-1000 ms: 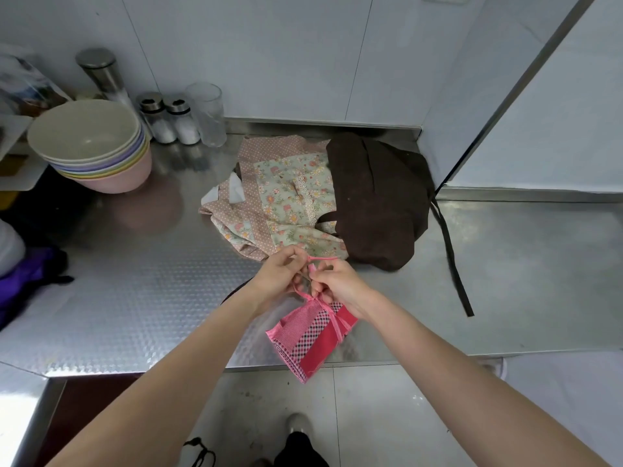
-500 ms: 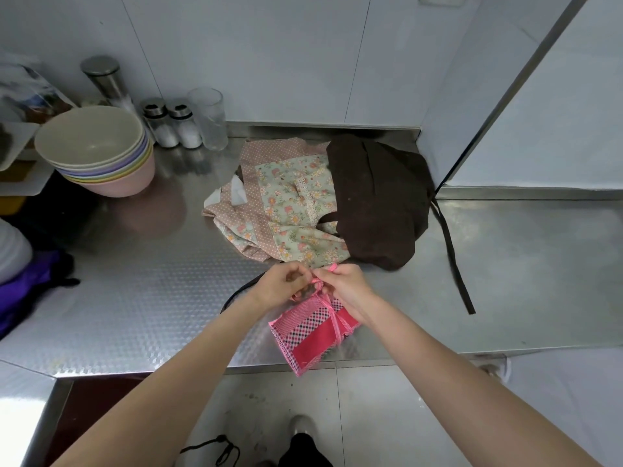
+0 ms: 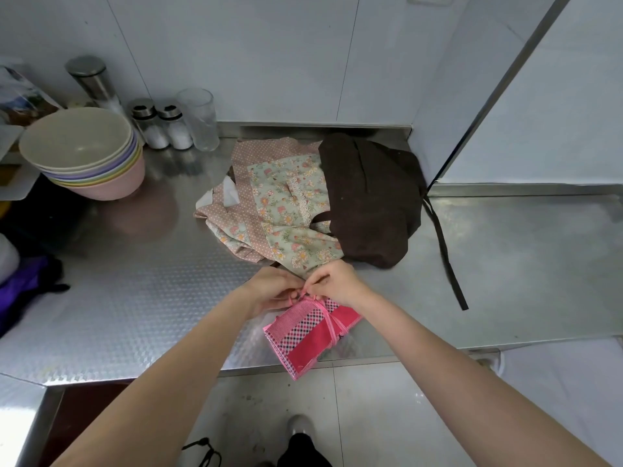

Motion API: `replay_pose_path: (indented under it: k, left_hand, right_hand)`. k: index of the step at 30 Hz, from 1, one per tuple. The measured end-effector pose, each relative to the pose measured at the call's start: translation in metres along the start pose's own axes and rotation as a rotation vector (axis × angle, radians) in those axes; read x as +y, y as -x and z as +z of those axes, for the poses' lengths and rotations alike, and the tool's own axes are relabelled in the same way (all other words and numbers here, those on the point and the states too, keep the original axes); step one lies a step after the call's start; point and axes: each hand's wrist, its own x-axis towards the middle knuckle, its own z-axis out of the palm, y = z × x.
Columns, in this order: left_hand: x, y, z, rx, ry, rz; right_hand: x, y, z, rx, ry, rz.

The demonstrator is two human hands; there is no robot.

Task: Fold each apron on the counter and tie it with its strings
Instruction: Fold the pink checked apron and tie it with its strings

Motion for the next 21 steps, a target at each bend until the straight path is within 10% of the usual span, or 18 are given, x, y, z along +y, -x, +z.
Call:
replay_pose_path:
  k: [10, 21]
  left_hand:
    - [0.004, 0.001, 0.008, 0.025, 0.165, -0.085]
    - [0.003, 0.001, 0.009, 0.102, 0.191, -0.011]
  right_hand:
    - [-0.006, 0.003, 0.016, 0.333, 0.163, -0.087]
    - [-0.004, 0.003, 0.003, 0.191, 0.286, -0.061]
